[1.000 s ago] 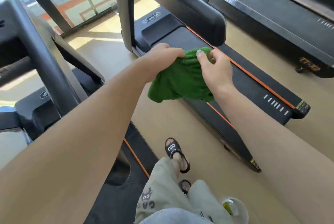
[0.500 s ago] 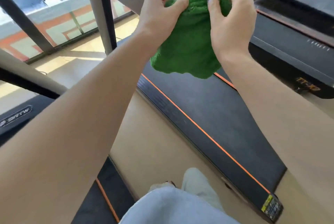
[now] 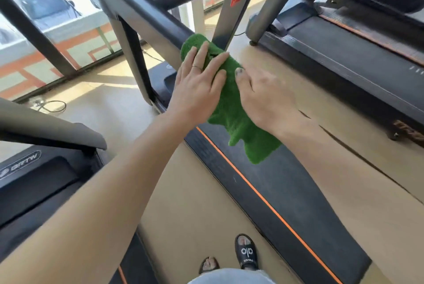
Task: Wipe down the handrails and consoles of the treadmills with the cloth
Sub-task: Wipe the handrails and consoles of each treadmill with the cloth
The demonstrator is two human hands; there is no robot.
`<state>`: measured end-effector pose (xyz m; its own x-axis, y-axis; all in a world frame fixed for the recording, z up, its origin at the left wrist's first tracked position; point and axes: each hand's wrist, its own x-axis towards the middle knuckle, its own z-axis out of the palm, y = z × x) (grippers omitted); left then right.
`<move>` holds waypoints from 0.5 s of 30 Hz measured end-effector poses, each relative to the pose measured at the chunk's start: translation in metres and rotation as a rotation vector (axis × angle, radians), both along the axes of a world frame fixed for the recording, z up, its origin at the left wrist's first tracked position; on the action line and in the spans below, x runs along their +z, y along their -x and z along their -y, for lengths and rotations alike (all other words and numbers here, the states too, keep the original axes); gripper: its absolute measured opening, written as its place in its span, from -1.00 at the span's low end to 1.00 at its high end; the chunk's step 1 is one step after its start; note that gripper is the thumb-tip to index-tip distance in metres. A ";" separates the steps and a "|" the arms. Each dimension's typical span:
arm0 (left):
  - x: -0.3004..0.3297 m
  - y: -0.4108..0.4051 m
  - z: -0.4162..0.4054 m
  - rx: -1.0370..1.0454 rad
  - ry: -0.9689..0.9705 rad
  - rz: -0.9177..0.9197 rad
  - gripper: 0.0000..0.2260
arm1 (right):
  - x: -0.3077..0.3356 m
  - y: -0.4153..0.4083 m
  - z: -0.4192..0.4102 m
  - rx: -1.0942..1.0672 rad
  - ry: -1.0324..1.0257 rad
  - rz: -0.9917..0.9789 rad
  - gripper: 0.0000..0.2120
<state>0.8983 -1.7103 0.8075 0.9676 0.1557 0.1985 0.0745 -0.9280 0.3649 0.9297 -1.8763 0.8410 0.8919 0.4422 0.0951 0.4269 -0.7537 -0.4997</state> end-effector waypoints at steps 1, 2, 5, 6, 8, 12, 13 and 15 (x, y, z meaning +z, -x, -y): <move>-0.003 -0.002 -0.005 -0.009 -0.053 0.028 -0.41 | 0.002 -0.003 0.000 0.018 0.021 -0.034 -0.58; -0.003 -0.006 -0.008 -0.007 -0.074 0.043 -0.41 | 0.002 -0.013 -0.003 0.048 0.025 -0.101 -0.53; 0.004 -0.017 -0.005 0.070 0.051 0.115 -0.46 | 0.006 -0.048 -0.019 0.165 0.036 -0.332 -0.35; 0.007 -0.023 -0.003 0.100 0.117 0.149 -0.48 | 0.007 -0.060 -0.025 0.185 0.030 -0.400 -0.33; 0.009 -0.037 -0.008 0.148 0.202 0.195 -0.55 | 0.011 -0.077 -0.039 0.190 -0.023 -0.543 -0.39; 0.015 -0.063 -0.026 0.250 0.319 0.217 -0.58 | 0.011 -0.096 -0.063 0.160 -0.314 -0.855 -0.49; 0.016 -0.066 -0.027 0.290 0.348 0.219 -0.58 | 0.008 -0.098 -0.063 0.173 -0.409 -0.951 -0.54; 0.014 -0.064 -0.021 0.357 0.444 0.242 -0.56 | -0.004 -0.098 -0.048 0.207 -0.554 -1.138 -0.61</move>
<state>0.9621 -1.6896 0.8214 0.7760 0.5800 0.2476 0.2195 -0.6165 0.7561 1.0279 -1.8279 0.8374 0.5114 0.7280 -0.4566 -0.3614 -0.2999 -0.8829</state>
